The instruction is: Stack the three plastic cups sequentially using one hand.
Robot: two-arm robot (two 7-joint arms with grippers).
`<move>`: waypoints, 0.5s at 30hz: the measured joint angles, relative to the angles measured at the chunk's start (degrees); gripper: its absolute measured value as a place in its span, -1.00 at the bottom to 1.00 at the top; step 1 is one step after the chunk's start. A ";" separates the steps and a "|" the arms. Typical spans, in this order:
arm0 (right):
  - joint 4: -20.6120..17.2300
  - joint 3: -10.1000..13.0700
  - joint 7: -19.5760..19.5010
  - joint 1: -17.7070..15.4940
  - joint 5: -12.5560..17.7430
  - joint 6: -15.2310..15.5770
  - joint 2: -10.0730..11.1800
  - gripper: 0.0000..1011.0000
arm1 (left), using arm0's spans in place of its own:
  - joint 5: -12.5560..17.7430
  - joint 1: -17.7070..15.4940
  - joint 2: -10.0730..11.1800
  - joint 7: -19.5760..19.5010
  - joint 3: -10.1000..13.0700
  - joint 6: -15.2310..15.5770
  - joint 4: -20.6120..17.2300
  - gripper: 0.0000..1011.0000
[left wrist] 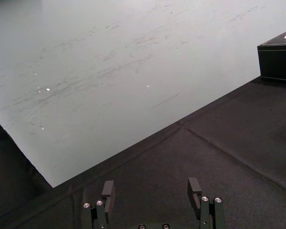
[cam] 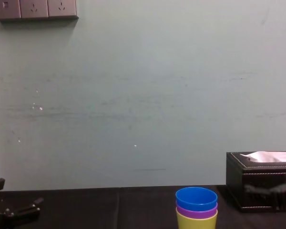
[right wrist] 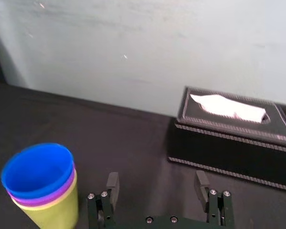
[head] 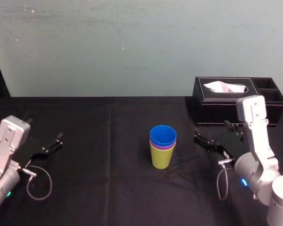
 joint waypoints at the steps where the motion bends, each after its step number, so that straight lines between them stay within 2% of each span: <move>1: 0.12 0.02 -0.30 -0.21 -0.26 0.07 -0.15 0.98 | 0.00 0.00 0.00 0.00 0.00 0.00 0.00 0.98; 8: 1.37 -0.14 -0.50 -0.74 -1.94 1.13 -0.82 0.98 | 0.00 0.00 0.00 0.00 0.00 0.00 0.00 0.98; 15: 1.45 -0.21 -0.26 -0.69 -1.94 1.21 -0.78 0.98 | 0.00 0.00 0.00 0.00 0.00 0.00 0.00 0.98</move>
